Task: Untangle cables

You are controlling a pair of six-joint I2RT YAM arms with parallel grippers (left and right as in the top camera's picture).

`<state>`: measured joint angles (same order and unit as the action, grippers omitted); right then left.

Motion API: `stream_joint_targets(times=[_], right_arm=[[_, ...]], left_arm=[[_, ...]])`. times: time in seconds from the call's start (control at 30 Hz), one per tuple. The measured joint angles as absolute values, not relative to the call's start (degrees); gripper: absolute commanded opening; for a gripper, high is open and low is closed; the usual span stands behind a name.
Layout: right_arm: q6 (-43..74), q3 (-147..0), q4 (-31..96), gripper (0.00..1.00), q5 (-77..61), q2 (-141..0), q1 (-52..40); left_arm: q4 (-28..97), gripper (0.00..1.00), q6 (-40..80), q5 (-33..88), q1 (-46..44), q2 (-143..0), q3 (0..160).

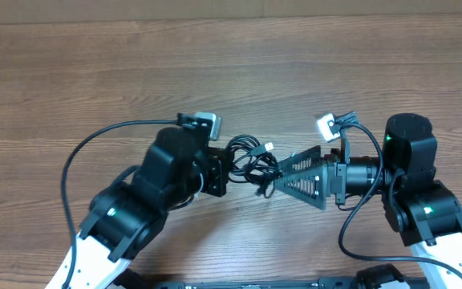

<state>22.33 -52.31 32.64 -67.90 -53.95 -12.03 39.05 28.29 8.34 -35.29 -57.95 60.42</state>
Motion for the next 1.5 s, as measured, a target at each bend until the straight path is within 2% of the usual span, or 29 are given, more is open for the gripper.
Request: stream_joint_targets(times=[0.47, 0.87, 0.93, 1.0, 1.03, 1.07, 1.1, 1.37, 1.5], right_arm=[[12.8, -52.4, 42.8, 1.00, -53.8, -54.0, -12.0], [2.2, -52.4, 43.4, 1.00, -47.6, -54.0, -14.0], [1.3, -52.4, 43.0, 0.86, -47.6, -54.0, -14.4], [-0.4, -52.4, 42.7, 0.64, -47.8, -54.0, -14.8], [-1.1, -52.4, 42.6, 0.31, -48.0, -54.0, -15.0], [-2.2, -52.4, 42.6, 0.09, -48.6, -54.0, -15.2], [-3.0, -52.4, 42.6, 0.04, -49.0, -54.0, -15.3], [-5.2, -52.4, 44.4, 0.04, -50.8, -54.0, -15.5], [-5.0, -52.4, 47.3, 0.04, -50.0, -54.0, -15.5]], left_arm=[[36.6, 0.04, 28.5, 6.7, -35.3, -54.3, 60.4], [33.8, 0.04, 28.6, 15.4, -35.3, -54.3, 60.4], [33.6, 0.04, 28.7, 17.0, -35.3, -54.5, 60.4], [33.4, 0.04, 28.7, 18.3, -35.3, -55.0, 60.4], [33.2, 0.04, 28.8, 19.0, -35.3, -55.4, 60.4], [33.1, 0.04, 28.8, 19.8, -35.3, -56.0, 60.4], [33.1, 0.04, 28.9, 20.2, -35.3, -56.4, 60.4], [32.9, 0.04, 28.7, 20.4, -35.3, -57.9, 60.4], [32.9, 0.04, 24.8, 20.1, -35.7, -57.9, 60.4]])
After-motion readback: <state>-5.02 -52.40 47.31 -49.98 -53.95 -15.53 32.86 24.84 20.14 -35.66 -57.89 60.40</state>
